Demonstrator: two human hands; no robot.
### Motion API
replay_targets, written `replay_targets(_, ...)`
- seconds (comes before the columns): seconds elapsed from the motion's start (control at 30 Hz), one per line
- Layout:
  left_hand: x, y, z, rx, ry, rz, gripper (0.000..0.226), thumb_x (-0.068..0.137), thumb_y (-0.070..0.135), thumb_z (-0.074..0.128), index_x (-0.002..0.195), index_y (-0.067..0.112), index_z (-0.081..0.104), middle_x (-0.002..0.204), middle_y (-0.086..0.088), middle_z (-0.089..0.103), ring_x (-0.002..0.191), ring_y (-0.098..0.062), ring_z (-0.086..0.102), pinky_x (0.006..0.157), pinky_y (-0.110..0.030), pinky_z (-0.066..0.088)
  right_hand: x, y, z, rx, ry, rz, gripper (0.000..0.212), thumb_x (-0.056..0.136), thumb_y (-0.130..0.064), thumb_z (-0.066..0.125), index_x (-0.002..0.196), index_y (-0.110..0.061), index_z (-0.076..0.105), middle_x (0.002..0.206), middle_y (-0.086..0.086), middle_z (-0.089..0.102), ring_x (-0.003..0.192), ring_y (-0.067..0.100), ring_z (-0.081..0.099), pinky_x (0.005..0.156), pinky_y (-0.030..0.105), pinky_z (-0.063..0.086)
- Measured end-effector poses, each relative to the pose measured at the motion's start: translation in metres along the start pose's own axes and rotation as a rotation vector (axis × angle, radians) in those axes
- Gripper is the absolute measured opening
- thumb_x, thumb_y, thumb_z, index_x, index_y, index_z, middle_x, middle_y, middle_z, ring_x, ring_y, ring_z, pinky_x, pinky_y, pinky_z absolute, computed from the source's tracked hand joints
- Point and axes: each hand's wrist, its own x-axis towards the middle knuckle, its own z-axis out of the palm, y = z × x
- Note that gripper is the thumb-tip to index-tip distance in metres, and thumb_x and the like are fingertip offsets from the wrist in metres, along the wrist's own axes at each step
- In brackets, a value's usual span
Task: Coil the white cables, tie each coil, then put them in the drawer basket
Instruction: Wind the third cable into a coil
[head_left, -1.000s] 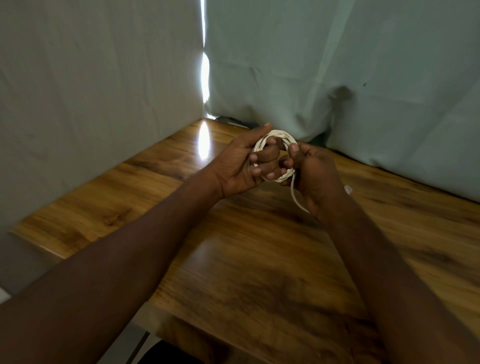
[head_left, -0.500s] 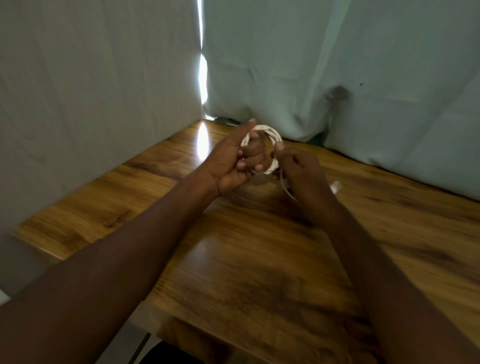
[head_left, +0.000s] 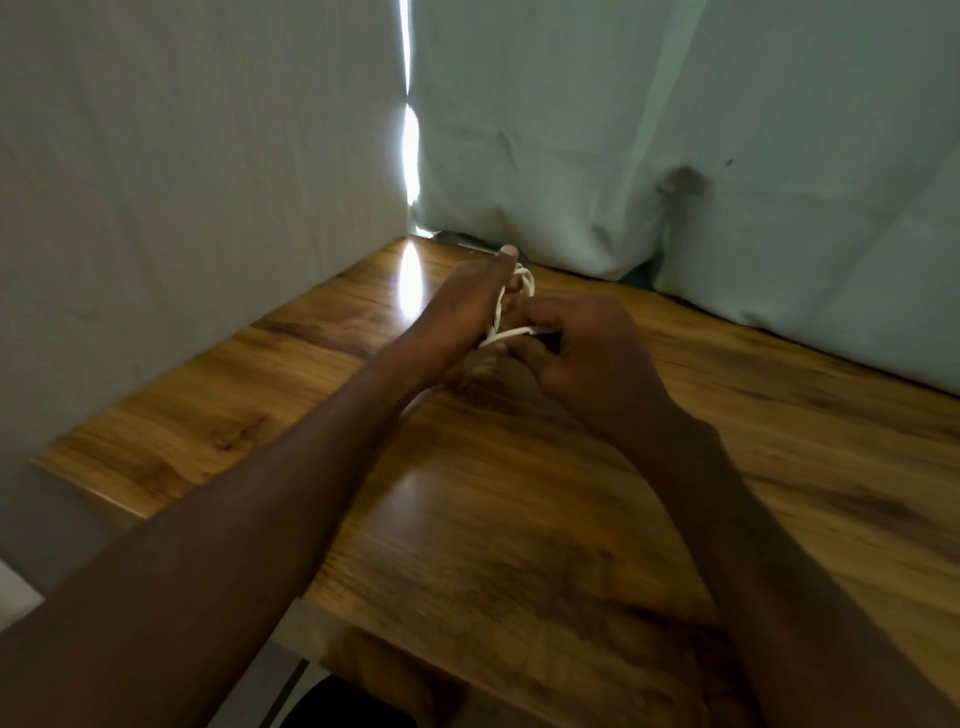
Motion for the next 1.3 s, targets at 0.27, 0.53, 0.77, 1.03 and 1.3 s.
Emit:
replay_targets(0.27,-0.011,-0.003,0.004,-0.164,-0.624,-0.226,0.053,0.109,0.053,0.029,0.087,0.01,0.048,0.042,0.001,0.027,0.028,-0.016,0.023,0.053,-0.031,0.037,-0.001,0.009,-0.005,0.224,0.232,0.273,0.02,0.077,-0.026,0.083,0.094,-0.02,0.074,0.098,-0.008,0.068,0.094,0.006,0.063,0.082,0.036,0.054)
replay_targets(0.53,-0.012,-0.001,0.009,-0.237,-0.636,-0.25,0.046,0.112,0.047,0.028,0.122,0.01,0.053,0.047,0.002,0.033,0.037,-0.017,0.035,0.063,-0.033,0.052,-0.002,0.02,0.0,0.541,0.128,0.565,0.013,0.094,-0.031,0.067,0.098,-0.019,0.064,0.099,0.002,0.073,0.097,0.023,0.07,0.088,0.05,0.059)
replay_targets(0.77,-0.012,-0.005,0.01,-0.318,-0.6,-0.226,0.062,0.11,0.044,0.038,0.144,-0.007,0.046,0.055,0.003,0.042,0.051,-0.014,0.045,0.076,-0.039,0.052,-0.007,0.022,0.008,0.728,0.273,0.684,0.006,0.102,-0.021,0.061,0.099,-0.018,0.059,0.095,0.017,0.072,0.079,0.03,0.073,0.062,0.042,0.058)
replay_targets(1.03,-0.009,-0.013,0.017,-0.233,-0.505,-0.119,0.03,0.112,0.026,0.04,0.106,0.002,0.057,0.052,0.003,0.035,0.038,-0.008,0.03,0.055,-0.032,0.035,-0.004,0.027,0.019,0.912,0.306,0.874,0.024,0.104,-0.034,0.061,0.107,-0.01,0.062,0.071,0.01,0.06,0.052,0.02,0.055,0.06,0.036,0.053)
replay_targets(1.3,-0.018,-0.008,0.029,-0.456,-0.676,-0.179,0.045,0.112,0.029,0.039,0.079,0.015,0.066,0.049,0.01,0.033,0.039,-0.003,0.02,0.049,-0.025,0.034,0.0,0.024,0.004,1.482,0.307,1.255,0.063,0.103,-0.041,0.043,0.046,-0.016,0.038,0.034,-0.003,0.027,0.029,0.016,0.025,0.048,0.021,0.04)
